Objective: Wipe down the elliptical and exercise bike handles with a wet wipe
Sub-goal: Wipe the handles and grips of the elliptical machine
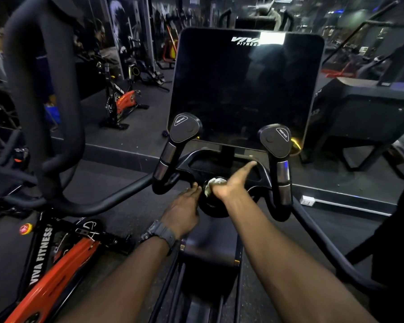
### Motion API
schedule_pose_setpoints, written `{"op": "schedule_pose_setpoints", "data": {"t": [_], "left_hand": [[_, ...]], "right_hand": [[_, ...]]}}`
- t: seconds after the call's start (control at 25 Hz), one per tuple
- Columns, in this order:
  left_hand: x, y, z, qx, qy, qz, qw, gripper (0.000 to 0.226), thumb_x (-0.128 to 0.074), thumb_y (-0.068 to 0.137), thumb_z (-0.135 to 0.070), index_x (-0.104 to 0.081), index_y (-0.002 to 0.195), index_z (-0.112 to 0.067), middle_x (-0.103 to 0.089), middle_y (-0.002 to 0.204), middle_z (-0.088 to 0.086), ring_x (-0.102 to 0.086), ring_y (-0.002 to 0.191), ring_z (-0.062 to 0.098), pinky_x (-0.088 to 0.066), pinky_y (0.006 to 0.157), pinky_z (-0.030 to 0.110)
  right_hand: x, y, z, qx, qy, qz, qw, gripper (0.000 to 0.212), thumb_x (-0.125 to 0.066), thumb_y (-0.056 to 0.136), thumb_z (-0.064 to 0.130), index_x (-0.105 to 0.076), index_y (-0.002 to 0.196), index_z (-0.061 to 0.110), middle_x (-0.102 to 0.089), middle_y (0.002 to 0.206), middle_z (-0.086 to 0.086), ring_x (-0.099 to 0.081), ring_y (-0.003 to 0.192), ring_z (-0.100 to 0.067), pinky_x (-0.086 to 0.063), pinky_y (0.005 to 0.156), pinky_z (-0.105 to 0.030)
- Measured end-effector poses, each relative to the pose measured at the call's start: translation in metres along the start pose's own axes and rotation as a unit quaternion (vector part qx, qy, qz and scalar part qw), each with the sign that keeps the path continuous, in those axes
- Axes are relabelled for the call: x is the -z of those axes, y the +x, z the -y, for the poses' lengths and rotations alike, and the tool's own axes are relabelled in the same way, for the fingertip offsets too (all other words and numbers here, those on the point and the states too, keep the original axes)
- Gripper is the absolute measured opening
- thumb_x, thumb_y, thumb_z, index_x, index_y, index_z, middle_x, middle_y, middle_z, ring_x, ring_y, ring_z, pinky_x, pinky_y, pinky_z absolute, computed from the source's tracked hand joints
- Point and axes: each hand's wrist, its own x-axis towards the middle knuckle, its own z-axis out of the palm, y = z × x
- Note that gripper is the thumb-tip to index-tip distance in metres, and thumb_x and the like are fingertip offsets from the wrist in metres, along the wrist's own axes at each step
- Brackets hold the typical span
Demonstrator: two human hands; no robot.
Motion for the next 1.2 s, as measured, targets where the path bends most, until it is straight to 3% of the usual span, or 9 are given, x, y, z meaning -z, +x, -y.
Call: {"op": "schedule_pose_setpoints", "data": {"t": [0.12,0.2,0.24,0.36,0.48,0.6,0.72,0.92,1.2], "left_hand": [[0.002,0.000,0.002,0.000,0.020,0.010,1.000,0.073,-0.052,0.087,-0.002,-0.026,0.154,-0.012,-0.023,0.162,0.005,-0.025,0.148,0.019,-0.021,0.120,0.024],[0.001,-0.001,0.000,0.002,0.023,0.014,1.000,0.070,-0.053,0.087,-0.001,-0.030,0.153,-0.012,-0.030,0.159,0.007,-0.031,0.145,0.022,-0.027,0.117,0.026],[0.001,-0.001,-0.001,0.017,0.026,0.016,0.999,0.065,-0.053,0.088,-0.002,-0.035,0.150,-0.011,-0.038,0.154,0.009,-0.038,0.141,0.025,-0.033,0.112,0.028],[-0.001,0.002,-0.003,0.070,0.038,0.010,0.997,0.060,-0.054,0.091,-0.006,-0.037,0.149,-0.012,-0.048,0.146,0.011,-0.049,0.131,0.027,-0.041,0.103,0.031],[-0.002,0.003,-0.004,0.021,0.028,0.003,0.999,0.064,-0.053,0.092,-0.011,-0.030,0.153,-0.010,-0.033,0.158,0.010,-0.035,0.143,0.021,-0.027,0.116,0.024],[0.000,0.004,-0.005,0.017,0.033,0.003,0.999,0.065,-0.054,0.095,-0.023,-0.028,0.154,-0.012,-0.024,0.162,0.008,-0.029,0.146,0.020,-0.020,0.117,0.022],[-0.001,0.001,-0.007,0.019,0.032,0.007,0.999,0.068,-0.055,0.096,-0.026,-0.026,0.155,-0.011,-0.023,0.162,0.008,-0.030,0.145,0.023,-0.023,0.116,0.025],[-0.008,0.002,-0.005,0.042,0.024,0.019,0.999,0.073,-0.055,0.091,-0.029,-0.025,0.155,-0.012,-0.021,0.163,0.005,-0.033,0.144,0.025,-0.031,0.117,0.033],[-0.012,0.004,0.001,0.050,0.033,0.042,0.997,0.077,-0.053,0.088,-0.031,-0.020,0.156,-0.014,-0.014,0.165,0.000,-0.031,0.145,0.022,-0.035,0.115,0.040]], "right_hand": [[-0.004,0.001,-0.013,0.053,-0.034,0.012,0.998,0.126,-0.042,0.048,0.103,-0.025,0.153,0.036,-0.022,0.161,-0.003,-0.029,0.145,-0.029,-0.025,0.117,-0.051],[-0.005,-0.019,-0.029,0.052,-0.327,0.064,0.942,0.127,-0.038,0.048,0.105,-0.032,0.152,0.034,-0.030,0.157,0.001,-0.035,0.142,-0.024,-0.029,0.116,-0.046],[-0.004,-0.026,-0.034,0.058,-0.509,0.098,0.853,0.130,-0.034,0.047,0.107,-0.033,0.152,0.031,-0.031,0.158,0.001,-0.035,0.142,-0.022,-0.029,0.116,-0.045],[0.008,-0.043,-0.017,0.079,-0.866,0.151,0.470,0.119,-0.017,0.066,0.100,-0.046,0.144,0.016,-0.042,0.152,-0.004,-0.044,0.135,-0.025,-0.037,0.104,-0.037],[0.013,-0.060,0.018,0.043,-0.941,0.152,0.298,0.063,-0.026,0.102,0.055,-0.063,0.124,0.009,-0.059,0.133,-0.012,-0.056,0.114,-0.027,-0.041,0.091,-0.031],[0.001,-0.058,0.033,0.043,-0.983,0.072,0.166,0.028,-0.049,0.096,0.020,-0.066,0.114,0.007,-0.065,0.122,-0.013,-0.061,0.097,-0.027,-0.045,0.077,-0.031],[-0.004,-0.045,0.032,0.161,-0.981,-0.005,0.106,0.034,-0.054,0.094,0.018,-0.061,0.127,0.012,-0.060,0.129,-0.010,-0.060,0.117,-0.029,-0.049,0.087,-0.036],[0.012,-0.026,0.021,0.216,-0.974,0.065,0.016,0.034,-0.050,0.099,0.017,-0.054,0.131,0.008,-0.056,0.132,-0.015,-0.056,0.120,-0.035,-0.048,0.092,-0.039],[0.007,-0.010,0.009,0.184,-0.979,0.039,0.075,0.031,-0.047,0.099,0.014,-0.063,0.126,0.012,-0.062,0.129,-0.011,-0.060,0.119,-0.032,-0.050,0.091,-0.039]]}}
